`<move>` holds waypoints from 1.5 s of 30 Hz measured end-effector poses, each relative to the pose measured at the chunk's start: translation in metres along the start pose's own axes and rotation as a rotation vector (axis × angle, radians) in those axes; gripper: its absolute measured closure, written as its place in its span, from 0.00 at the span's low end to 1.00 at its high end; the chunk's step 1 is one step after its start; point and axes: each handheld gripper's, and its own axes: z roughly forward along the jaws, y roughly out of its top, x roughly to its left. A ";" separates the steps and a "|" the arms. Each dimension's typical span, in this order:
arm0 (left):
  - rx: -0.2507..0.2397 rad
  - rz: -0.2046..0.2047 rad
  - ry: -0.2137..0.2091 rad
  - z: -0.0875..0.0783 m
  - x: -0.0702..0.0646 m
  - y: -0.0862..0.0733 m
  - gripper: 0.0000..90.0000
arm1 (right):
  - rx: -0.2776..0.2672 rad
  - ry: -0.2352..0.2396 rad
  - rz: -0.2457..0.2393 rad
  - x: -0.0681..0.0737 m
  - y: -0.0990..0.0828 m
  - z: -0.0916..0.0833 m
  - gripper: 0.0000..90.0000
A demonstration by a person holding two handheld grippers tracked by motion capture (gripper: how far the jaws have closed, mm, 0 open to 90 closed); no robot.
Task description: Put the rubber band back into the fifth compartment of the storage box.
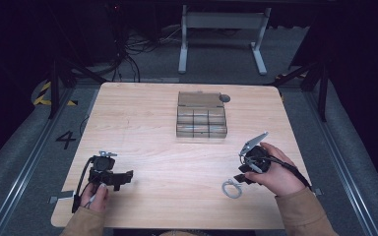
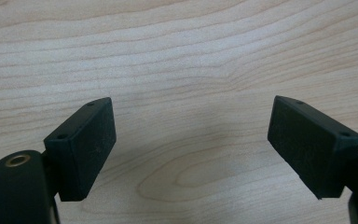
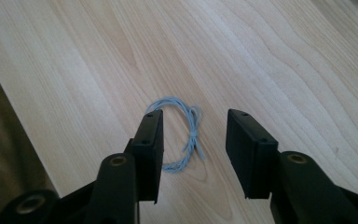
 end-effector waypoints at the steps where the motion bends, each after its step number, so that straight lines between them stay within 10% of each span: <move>1: -0.001 -0.001 0.000 0.000 0.000 0.000 0.18 | 0.004 0.005 0.003 0.000 0.000 0.002 0.70; 45: -0.001 -0.001 -0.001 0.000 0.001 0.000 0.18 | 0.243 -0.017 -0.052 -0.002 0.004 0.059 0.83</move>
